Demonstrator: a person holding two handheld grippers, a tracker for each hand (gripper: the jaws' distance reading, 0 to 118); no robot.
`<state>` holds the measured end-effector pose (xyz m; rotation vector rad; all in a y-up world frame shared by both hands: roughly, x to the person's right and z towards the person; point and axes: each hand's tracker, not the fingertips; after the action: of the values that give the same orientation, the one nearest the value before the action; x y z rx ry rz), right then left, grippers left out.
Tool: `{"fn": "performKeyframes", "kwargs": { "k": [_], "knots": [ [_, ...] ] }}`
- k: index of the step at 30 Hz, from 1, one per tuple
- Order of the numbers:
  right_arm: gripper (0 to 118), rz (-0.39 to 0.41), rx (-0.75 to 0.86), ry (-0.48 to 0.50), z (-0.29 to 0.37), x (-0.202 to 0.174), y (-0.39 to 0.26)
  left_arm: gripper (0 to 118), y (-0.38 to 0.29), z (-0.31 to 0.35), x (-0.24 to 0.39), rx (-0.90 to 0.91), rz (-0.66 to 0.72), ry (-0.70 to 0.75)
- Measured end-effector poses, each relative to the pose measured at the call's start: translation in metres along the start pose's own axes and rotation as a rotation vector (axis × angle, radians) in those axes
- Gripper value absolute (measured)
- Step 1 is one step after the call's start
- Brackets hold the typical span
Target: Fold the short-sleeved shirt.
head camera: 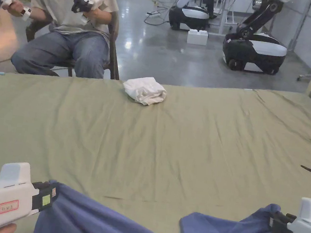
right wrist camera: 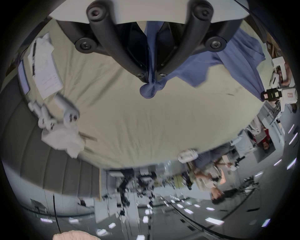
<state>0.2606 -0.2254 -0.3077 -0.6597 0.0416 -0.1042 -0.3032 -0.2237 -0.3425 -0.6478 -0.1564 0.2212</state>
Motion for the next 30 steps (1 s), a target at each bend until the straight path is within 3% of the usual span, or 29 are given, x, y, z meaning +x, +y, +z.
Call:
{"fn": "performKeyframes", "kwargs": {
  "k": [6,15,22,30],
  "knots": [
    [3,0.026,0.233,0.032,0.085,-0.021,0.049,0,0.048,0.121,0.015,0.254,-0.001,-0.043],
    [3,0.021,0.457,0.019,0.148,-0.046,0.137,0,0.121,0.215,0.028,0.492,-0.067,0.001],
    [3,0.031,0.569,0.01,0.165,-0.071,0.21,0,0.176,0.228,0.038,0.598,-0.098,0.051],
    [3,0.07,0.586,-0.056,0.121,-0.076,0.284,0,0.238,0.187,0.035,0.628,-0.063,0.097]
  ]
}}
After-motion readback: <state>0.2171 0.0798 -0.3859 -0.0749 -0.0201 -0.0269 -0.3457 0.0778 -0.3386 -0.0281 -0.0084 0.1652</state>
